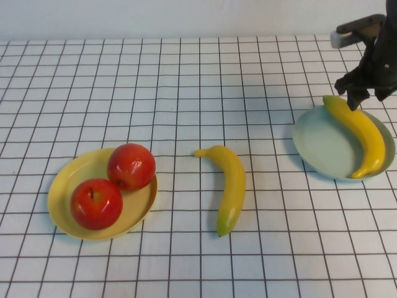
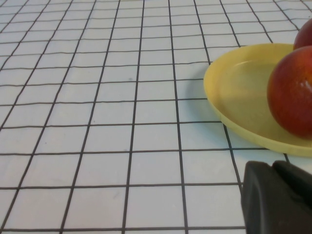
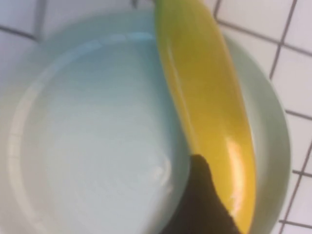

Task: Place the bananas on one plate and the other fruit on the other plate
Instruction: Put another type of fruit in the right plate

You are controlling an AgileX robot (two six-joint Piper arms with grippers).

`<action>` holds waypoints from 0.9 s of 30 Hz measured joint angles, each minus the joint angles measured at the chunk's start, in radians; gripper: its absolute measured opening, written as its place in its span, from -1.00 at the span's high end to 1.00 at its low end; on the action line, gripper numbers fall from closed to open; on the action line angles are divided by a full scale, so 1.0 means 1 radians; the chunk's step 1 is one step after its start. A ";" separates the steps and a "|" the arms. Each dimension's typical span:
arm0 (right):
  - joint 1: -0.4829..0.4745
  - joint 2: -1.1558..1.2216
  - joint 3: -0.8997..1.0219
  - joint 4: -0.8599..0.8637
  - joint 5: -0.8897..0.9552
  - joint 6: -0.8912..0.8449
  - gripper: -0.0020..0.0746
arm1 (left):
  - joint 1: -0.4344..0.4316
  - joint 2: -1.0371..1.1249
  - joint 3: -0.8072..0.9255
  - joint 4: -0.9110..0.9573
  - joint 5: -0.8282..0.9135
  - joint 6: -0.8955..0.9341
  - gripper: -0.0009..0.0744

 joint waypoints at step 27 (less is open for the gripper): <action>0.528 -0.025 0.030 0.054 0.007 0.252 -0.40 | 0.000 0.000 0.000 0.000 0.000 0.000 0.99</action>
